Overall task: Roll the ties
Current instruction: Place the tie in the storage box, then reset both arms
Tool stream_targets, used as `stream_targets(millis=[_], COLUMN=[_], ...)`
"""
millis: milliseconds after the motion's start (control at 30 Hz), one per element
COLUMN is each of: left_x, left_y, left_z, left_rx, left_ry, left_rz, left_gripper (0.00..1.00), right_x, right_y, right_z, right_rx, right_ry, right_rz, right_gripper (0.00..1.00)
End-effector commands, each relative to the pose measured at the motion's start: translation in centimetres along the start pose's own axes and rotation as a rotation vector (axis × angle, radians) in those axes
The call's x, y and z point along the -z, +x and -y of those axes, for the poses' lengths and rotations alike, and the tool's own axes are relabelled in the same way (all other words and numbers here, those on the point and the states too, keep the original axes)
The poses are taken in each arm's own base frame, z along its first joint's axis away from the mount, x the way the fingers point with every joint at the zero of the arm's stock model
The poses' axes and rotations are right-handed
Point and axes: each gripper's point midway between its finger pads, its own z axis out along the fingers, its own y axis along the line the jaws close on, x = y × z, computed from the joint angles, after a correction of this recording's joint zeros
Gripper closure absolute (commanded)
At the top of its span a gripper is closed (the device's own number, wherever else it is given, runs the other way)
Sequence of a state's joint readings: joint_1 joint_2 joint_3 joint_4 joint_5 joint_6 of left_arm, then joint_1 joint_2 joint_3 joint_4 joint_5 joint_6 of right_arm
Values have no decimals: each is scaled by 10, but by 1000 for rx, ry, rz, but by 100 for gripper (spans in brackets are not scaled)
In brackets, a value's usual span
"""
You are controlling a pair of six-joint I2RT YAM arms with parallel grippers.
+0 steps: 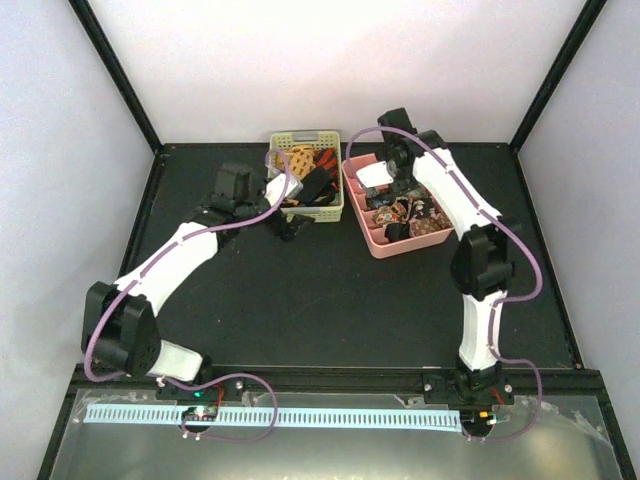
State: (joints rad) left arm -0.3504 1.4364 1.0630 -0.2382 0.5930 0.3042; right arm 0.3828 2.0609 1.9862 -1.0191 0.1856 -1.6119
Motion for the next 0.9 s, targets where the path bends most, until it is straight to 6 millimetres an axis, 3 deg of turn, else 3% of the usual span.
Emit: stream_targets(millis=[0, 167, 333, 467, 600, 700, 867], left_x=[36, 58, 75, 83, 86, 84, 72], left_y=[-46, -65, -80, -88, -80, -62, -12], left_z=[-25, -26, -46, -52, -62, -67, -60], left_rx=[-32, -49, 30, 34, 50, 85, 124], left_ry=[-173, -197, -292, -309, -359, -382, -357], left_rz=[80, 114, 72, 45, -7, -64, -182], left_gripper=[1, 1, 1, 1, 1, 1, 1], right_x=[58, 118, 179, 222, 238, 246, 213], right_y=[8, 16, 17, 12, 1, -4, -19], right_z=[27, 44, 44, 31, 0, -25, -69], right_rx=[-101, -241, -429, -616, -779, -910, -1117], right_ry=[168, 341, 493, 548, 507, 490, 410], right_rz=[5, 55, 175, 329, 518, 667, 755], right_gripper=[19, 0, 0, 0, 0, 0, 0])
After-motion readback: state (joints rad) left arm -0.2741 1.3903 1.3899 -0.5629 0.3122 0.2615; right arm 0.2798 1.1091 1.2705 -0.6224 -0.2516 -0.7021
